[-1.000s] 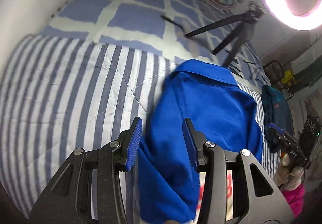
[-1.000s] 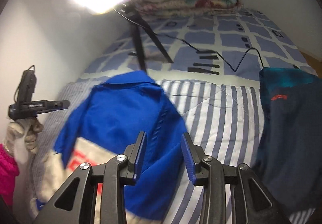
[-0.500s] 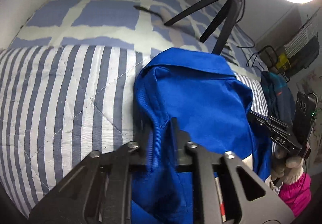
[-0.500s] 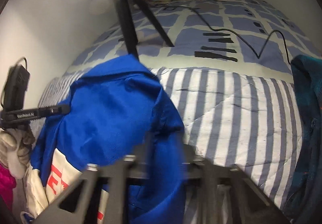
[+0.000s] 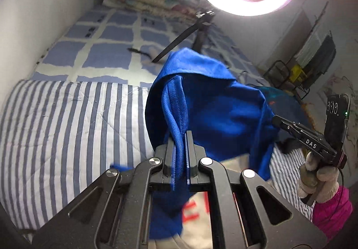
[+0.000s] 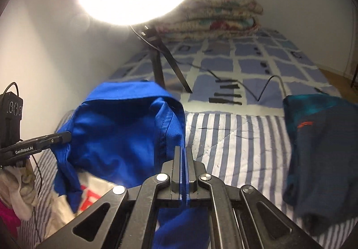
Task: Fold large clothes
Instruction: 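Grasp the blue collar edge with both grippers, then lift the collar end with both grippers and fold it over the jacket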
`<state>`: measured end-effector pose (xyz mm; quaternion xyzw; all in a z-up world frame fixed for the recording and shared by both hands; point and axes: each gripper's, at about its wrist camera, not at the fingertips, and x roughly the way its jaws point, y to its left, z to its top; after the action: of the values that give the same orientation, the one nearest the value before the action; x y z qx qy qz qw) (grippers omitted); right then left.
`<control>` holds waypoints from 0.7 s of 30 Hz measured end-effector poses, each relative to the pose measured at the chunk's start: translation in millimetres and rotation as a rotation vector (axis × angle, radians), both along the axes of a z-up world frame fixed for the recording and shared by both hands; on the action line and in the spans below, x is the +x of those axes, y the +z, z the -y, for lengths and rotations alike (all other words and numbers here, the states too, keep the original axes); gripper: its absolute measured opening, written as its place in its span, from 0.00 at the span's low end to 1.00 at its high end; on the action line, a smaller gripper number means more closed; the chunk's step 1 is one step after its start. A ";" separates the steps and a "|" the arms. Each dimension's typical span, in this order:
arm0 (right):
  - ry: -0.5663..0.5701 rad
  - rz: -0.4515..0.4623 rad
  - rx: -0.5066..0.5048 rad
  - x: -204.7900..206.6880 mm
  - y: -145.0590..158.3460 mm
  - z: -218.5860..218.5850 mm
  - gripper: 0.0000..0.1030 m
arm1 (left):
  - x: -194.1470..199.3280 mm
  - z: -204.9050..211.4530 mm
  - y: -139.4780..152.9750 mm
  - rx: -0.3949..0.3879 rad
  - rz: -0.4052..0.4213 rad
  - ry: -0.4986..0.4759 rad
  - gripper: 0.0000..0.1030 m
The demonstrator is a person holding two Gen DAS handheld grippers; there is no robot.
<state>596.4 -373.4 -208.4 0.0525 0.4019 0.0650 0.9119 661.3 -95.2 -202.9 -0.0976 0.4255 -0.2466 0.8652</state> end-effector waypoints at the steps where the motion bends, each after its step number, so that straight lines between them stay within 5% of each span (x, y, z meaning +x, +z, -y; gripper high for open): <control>1: 0.001 0.008 -0.006 -7.7 6.0 -2.0 0.00 | -11.0 -0.8 7.0 0.002 0.010 -0.001 0.04; 12: 0.027 0.077 -0.003 -151.8 87.2 -22.7 0.00 | -158.9 -33.1 70.1 -0.042 0.103 0.008 0.03; 21: 0.056 0.058 -0.044 -267.7 79.6 -37.8 0.00 | -261.9 -45.7 56.9 -0.004 0.109 0.006 0.03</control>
<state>328.7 -335.6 -128.8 0.0192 0.3780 0.0833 0.9218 399.4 -49.6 -146.0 -0.0871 0.3767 -0.2498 0.8878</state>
